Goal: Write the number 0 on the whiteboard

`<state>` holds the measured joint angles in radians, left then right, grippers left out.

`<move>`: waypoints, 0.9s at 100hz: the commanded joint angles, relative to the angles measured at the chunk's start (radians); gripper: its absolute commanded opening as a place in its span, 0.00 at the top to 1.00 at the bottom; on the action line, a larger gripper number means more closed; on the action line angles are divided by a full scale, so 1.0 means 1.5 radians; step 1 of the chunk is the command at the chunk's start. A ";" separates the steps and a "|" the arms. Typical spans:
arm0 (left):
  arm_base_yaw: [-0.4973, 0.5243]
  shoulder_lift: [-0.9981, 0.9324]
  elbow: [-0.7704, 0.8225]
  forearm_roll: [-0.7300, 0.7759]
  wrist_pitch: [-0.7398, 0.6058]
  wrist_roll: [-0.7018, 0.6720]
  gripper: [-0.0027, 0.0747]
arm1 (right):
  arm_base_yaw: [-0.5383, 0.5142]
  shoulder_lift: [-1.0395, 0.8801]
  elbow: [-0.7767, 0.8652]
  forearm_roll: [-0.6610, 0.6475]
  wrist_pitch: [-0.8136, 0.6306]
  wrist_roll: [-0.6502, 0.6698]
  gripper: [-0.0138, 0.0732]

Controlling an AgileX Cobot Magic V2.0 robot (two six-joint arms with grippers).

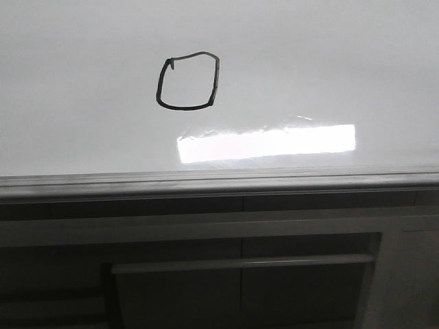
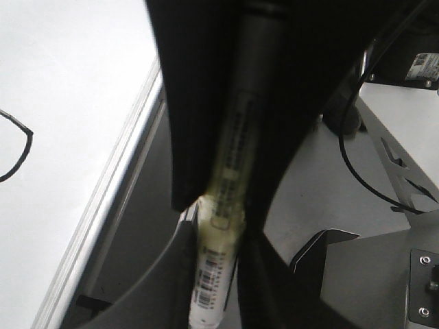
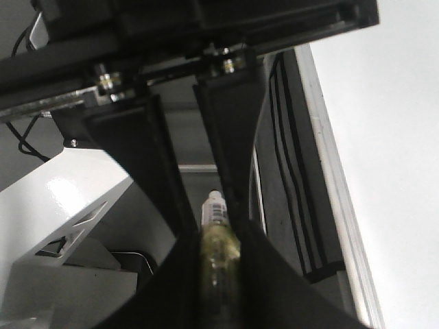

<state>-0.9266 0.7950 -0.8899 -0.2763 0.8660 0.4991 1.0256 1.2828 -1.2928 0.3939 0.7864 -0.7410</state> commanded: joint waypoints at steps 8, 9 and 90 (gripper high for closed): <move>0.000 0.004 -0.023 -0.021 -0.042 -0.027 0.99 | 0.001 -0.020 -0.023 0.018 -0.074 -0.009 0.88; 0.000 0.004 -0.023 -0.021 -0.042 -0.027 0.99 | 0.001 -0.020 -0.023 0.018 -0.074 -0.009 0.88; 0.128 0.011 0.090 0.036 -0.466 -0.246 0.99 | -0.359 -0.217 -0.021 -0.010 -0.071 0.033 0.31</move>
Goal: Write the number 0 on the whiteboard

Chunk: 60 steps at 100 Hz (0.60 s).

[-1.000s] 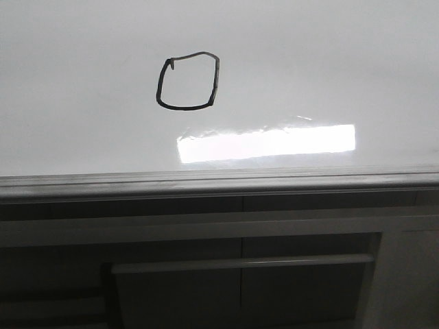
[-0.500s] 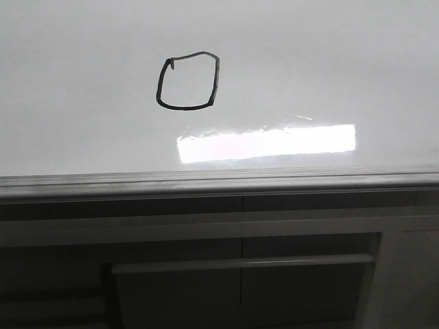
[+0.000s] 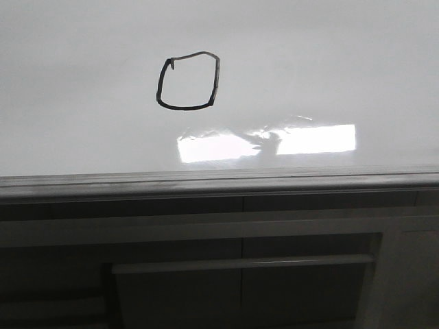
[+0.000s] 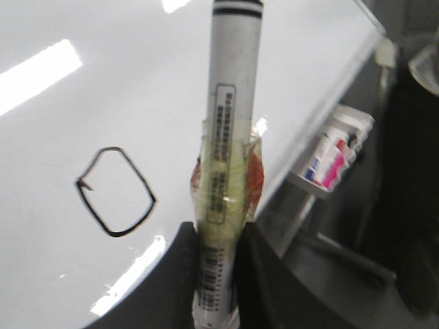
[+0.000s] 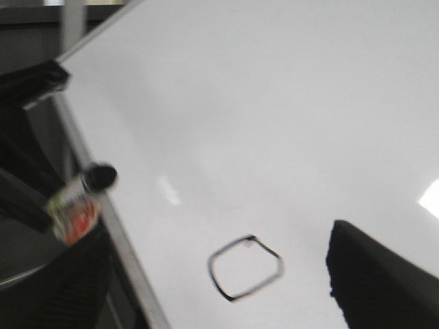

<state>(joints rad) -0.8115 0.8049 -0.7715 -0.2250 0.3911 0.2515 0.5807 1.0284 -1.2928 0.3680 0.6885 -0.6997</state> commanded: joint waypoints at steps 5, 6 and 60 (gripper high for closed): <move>0.090 0.013 0.022 -0.003 -0.187 -0.101 0.99 | -0.097 -0.066 -0.021 0.008 0.016 0.006 0.42; 0.095 0.014 0.022 -0.005 -0.195 -0.103 0.99 | -0.101 -0.068 -0.021 0.008 0.019 0.006 0.45; 0.208 0.254 0.016 -0.095 -0.355 -0.109 0.99 | -0.144 -0.136 0.163 0.112 0.034 0.008 0.92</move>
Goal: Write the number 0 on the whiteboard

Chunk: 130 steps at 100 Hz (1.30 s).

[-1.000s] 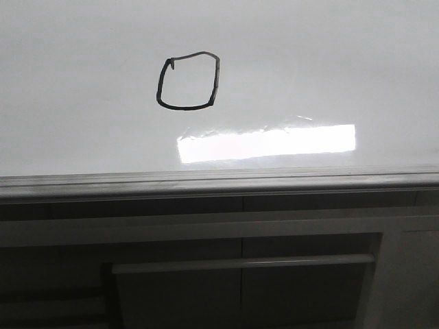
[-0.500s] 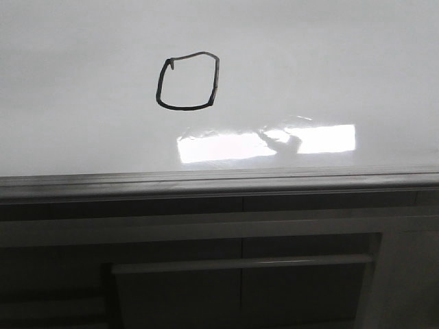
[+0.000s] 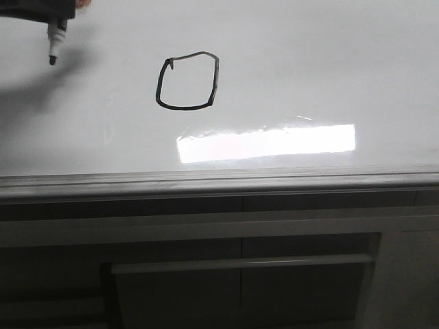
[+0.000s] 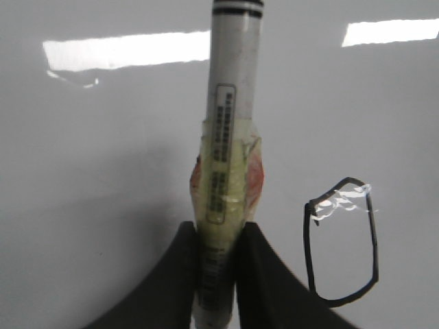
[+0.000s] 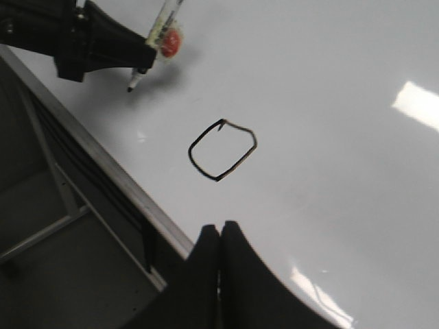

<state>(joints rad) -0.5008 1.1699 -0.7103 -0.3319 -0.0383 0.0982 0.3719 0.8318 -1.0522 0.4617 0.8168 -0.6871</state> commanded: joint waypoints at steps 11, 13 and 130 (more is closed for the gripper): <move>0.001 0.032 -0.025 -0.041 -0.067 -0.006 0.99 | -0.005 -0.005 0.011 0.068 -0.061 0.000 0.92; 0.001 0.036 -0.025 -0.042 -0.067 -0.006 0.99 | -0.005 -0.005 0.012 0.070 -0.061 0.000 0.92; 0.003 0.099 -0.025 -0.124 -0.024 -0.006 0.99 | -0.005 -0.005 0.012 0.147 -0.046 0.000 0.92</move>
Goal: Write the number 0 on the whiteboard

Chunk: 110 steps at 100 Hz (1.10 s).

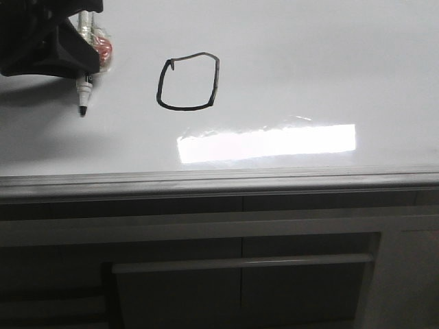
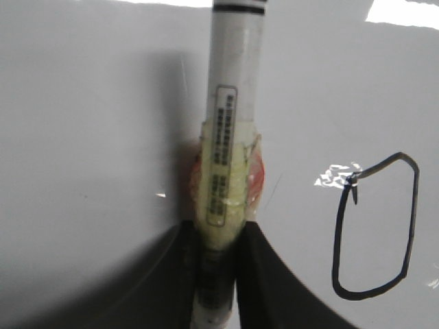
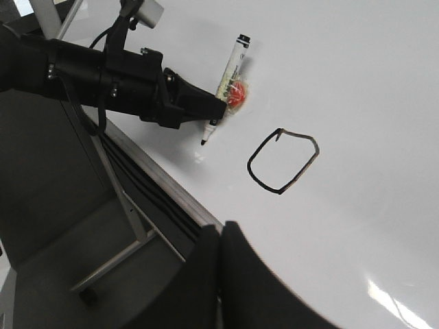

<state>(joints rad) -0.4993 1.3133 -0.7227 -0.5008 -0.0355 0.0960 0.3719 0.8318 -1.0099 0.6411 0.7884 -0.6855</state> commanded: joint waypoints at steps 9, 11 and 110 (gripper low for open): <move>0.002 0.003 -0.016 -0.012 -0.026 -0.005 0.99 | -0.005 -0.005 -0.016 0.029 -0.020 -0.001 0.92; 0.002 0.003 -0.016 -0.012 -0.026 -0.005 0.99 | -0.005 -0.005 -0.016 0.029 -0.018 -0.001 0.92; 0.002 -0.189 -0.013 0.086 0.105 -0.004 0.50 | -0.005 -0.035 0.024 0.030 -0.161 -0.052 0.92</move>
<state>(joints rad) -0.4992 1.1091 -0.7207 -0.4220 0.1219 0.0960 0.3719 0.8124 -0.9822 0.6479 0.6932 -0.7352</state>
